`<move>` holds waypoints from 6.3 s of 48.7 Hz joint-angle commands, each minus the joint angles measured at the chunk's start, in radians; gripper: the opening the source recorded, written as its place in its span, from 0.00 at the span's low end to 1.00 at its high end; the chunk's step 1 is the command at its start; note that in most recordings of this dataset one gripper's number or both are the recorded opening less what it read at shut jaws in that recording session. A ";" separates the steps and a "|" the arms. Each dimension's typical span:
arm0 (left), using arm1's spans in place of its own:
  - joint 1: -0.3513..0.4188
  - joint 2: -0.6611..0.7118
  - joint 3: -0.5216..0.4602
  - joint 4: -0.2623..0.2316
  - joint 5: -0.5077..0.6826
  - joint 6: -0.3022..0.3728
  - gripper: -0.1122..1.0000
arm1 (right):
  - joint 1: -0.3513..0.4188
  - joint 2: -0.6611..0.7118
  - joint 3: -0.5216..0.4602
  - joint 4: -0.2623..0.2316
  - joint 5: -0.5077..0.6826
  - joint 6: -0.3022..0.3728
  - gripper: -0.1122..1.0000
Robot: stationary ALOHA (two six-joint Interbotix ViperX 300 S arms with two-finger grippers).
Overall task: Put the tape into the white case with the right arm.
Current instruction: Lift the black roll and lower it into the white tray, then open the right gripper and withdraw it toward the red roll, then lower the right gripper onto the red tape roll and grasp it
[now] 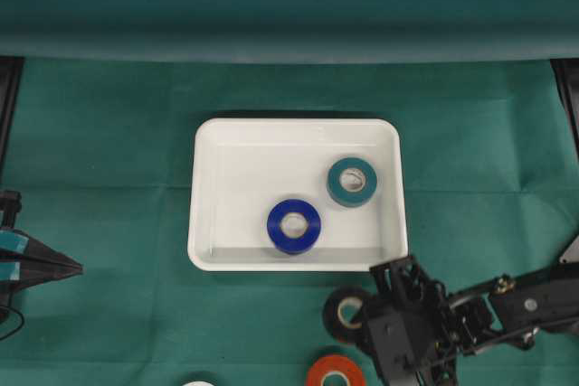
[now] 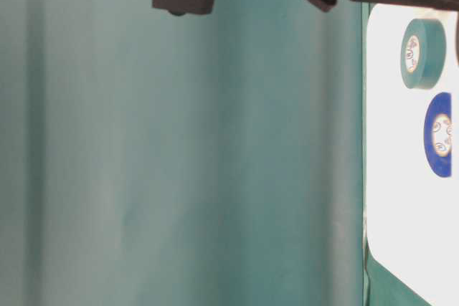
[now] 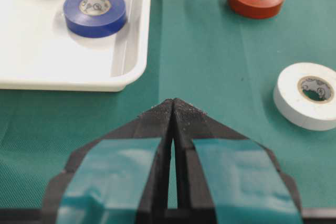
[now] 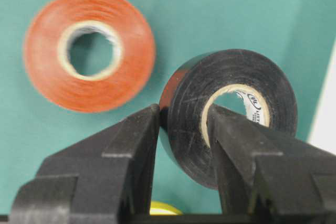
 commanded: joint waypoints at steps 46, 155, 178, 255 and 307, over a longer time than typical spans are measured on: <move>-0.002 0.008 -0.012 -0.002 -0.008 0.000 0.10 | -0.301 -0.061 0.069 -0.115 -0.067 0.003 0.12; -0.002 0.008 -0.012 -0.002 -0.011 0.000 0.10 | -0.006 -0.772 0.552 -0.107 -0.023 0.170 0.68; 0.000 0.008 -0.012 -0.002 -0.011 0.000 0.10 | 0.066 -0.730 0.548 -0.143 -0.031 0.166 0.68; 0.002 0.008 -0.012 -0.002 -0.011 0.000 0.10 | 0.137 0.135 -0.051 -0.235 -0.221 0.156 0.68; 0.003 0.008 -0.011 -0.002 -0.011 0.000 0.10 | 0.141 0.250 -0.067 -0.235 -0.307 0.160 0.68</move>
